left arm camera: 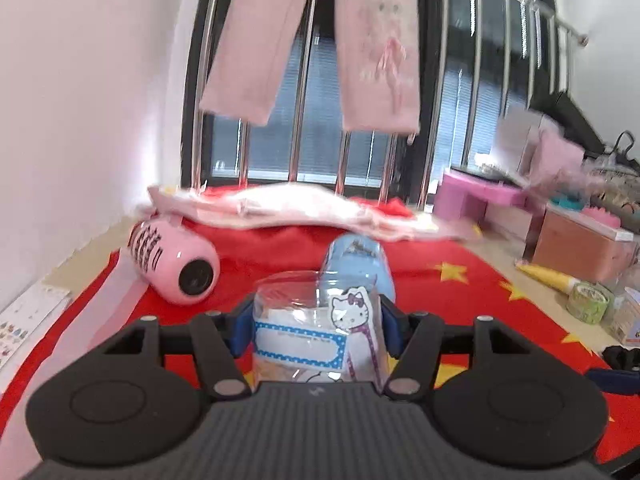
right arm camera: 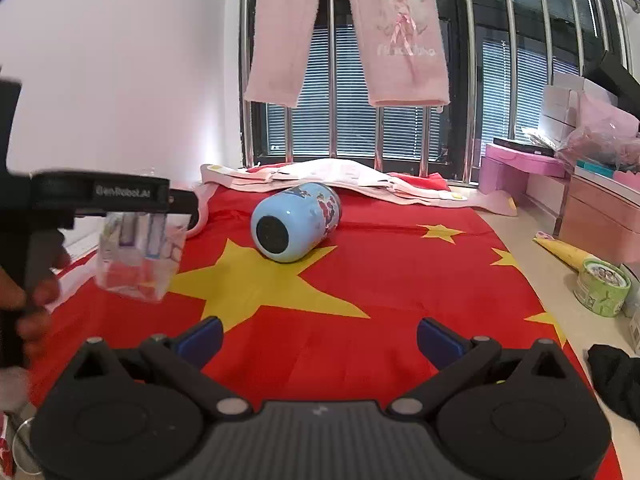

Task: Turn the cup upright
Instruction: 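Lift the cup with the left tool and rotate it mouth-up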

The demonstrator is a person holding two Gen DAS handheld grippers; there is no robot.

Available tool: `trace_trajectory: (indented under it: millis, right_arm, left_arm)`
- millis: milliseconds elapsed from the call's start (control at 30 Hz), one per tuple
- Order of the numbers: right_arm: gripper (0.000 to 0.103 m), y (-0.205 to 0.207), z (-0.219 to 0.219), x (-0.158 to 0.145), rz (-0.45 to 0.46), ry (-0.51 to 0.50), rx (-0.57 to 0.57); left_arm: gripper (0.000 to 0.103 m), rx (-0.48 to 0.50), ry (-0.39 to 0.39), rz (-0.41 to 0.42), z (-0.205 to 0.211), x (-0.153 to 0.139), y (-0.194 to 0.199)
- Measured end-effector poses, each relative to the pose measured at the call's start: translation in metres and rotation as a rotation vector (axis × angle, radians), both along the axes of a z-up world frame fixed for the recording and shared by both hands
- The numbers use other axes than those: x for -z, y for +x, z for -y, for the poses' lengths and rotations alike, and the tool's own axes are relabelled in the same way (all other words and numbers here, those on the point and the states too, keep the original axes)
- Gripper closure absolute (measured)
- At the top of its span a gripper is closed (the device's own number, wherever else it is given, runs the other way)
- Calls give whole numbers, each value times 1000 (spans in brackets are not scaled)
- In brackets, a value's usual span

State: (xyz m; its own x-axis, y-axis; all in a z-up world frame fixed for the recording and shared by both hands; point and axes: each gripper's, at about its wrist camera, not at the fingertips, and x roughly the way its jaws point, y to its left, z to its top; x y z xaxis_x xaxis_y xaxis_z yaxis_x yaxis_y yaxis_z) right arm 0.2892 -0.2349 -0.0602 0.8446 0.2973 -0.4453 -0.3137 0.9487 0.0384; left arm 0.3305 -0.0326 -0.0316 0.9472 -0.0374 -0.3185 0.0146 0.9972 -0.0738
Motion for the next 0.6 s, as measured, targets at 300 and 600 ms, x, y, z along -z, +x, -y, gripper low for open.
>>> trace_trajectory:
  millis: [300,600]
  right_arm:
    - [0,-5,-7,8,-5,25,3]
    - [0,-12,-13,14,2,30,0]
  left_arm:
    - [39,-54,79,49,3,34,-20]
    - [38,-37,97,48,0,49,-42]
